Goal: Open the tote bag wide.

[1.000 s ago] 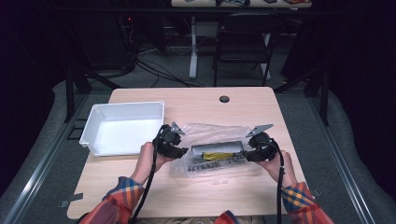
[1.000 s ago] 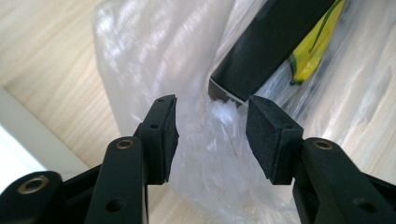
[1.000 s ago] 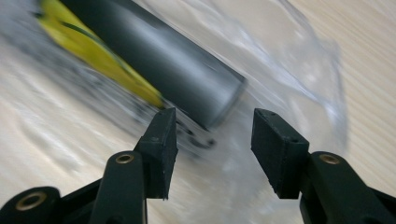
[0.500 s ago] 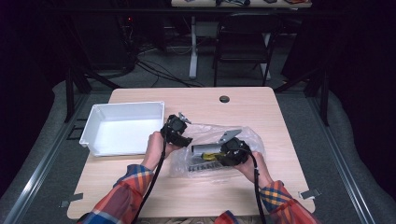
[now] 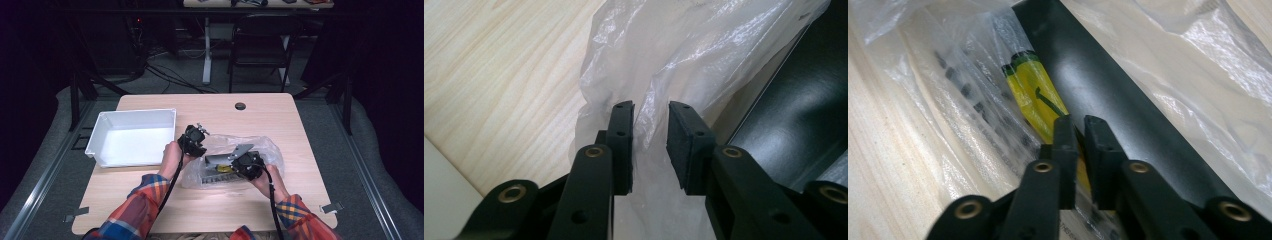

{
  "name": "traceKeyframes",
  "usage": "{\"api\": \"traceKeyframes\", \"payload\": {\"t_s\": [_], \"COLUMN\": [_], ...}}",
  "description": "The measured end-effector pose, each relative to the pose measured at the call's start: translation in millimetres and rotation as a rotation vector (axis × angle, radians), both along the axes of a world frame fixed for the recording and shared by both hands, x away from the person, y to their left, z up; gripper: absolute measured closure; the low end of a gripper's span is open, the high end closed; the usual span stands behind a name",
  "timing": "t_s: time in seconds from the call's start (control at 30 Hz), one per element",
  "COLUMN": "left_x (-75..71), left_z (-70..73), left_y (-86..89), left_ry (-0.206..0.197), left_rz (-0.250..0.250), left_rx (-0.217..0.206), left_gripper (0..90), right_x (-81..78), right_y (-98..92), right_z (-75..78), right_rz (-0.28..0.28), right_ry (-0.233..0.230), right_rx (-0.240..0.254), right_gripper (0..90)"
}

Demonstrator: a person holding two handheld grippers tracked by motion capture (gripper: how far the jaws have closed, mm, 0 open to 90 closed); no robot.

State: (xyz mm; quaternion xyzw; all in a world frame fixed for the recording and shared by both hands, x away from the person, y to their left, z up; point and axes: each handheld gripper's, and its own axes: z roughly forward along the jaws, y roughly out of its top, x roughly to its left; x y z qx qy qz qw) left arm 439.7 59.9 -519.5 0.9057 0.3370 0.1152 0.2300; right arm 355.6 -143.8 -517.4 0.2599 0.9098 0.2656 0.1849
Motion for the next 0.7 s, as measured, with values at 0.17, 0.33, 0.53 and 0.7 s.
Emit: {"api": "traceKeyframes", "payload": {"t_s": [0.17, 0.33, 0.53, 0.7], "left_x": [0.4, 1.7, 5.6, 10.0], "left_z": [-0.3, -2.0, -6.6, -11.3], "left_y": [1.2, 1.3, -0.1, 0.4], "left_ry": [-0.013, -0.018, -0.025, -0.022], "left_rz": [0.007, 0.019, 0.041, 0.061], "left_rx": [0.002, 0.01, 0.035, 0.049], "left_gripper": [74.8, 76.4, 77.5, 77.8], "right_x": [-2.3, -4.8, -6.9, -9.7], "right_y": [1.3, 1.4, -0.5, -3.1], "right_z": [-3.2, -10.4, -21.8, -28.4], "right_rz": [0.021, 0.039, 0.041, 0.049], "right_ry": [0.02, 0.059, 0.11, 0.143], "right_rx": [0.002, -0.014, -0.012, -0.025], "right_gripper": [90.0, 90.0, 90.0, 90.0]}}
